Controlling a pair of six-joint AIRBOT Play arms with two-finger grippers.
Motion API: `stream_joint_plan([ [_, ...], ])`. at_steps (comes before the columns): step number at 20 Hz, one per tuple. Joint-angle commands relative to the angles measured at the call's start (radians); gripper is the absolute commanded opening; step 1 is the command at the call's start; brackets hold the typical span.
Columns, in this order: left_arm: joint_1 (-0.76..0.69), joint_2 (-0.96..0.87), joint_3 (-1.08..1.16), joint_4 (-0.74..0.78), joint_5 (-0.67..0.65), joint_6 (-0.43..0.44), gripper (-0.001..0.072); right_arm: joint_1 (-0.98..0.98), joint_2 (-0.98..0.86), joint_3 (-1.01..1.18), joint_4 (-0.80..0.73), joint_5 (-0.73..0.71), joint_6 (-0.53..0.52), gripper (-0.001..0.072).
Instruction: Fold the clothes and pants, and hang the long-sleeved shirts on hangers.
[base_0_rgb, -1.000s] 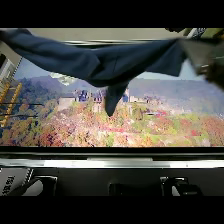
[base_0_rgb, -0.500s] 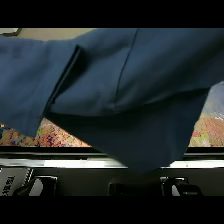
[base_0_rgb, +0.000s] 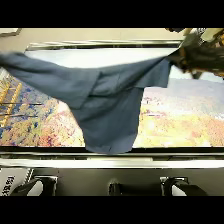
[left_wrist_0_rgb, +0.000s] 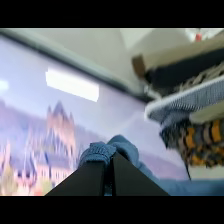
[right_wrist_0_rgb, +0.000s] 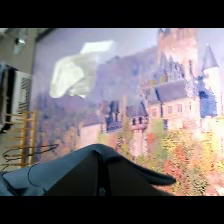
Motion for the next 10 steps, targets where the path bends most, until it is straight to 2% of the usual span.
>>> stream_joint_plan([
  [1, -0.168, -0.172, -0.210, -0.006, 0.164, 0.034, 0.0018, 0.001, -0.269, 0.002, 0.004, -0.016, -0.076, 0.0033],
  [3, -0.240, -0.294, -0.259, -0.006, 0.275, 0.034, 0.0018, 0.001, -0.390, 0.002, 0.008, -0.067, -0.076, 0.0033],
  [5, -0.294, -0.411, -0.261, -0.014, 0.328, 0.034, 0.0017, 0.001, -0.484, 0.002, 0.048, -0.111, -0.076, 0.0033],
  [10, -0.359, -0.547, -0.261, -0.018, 0.351, 0.034, 0.0018, 0.031, -0.550, 0.002, 0.067, -0.185, -0.083, 0.0033],
])
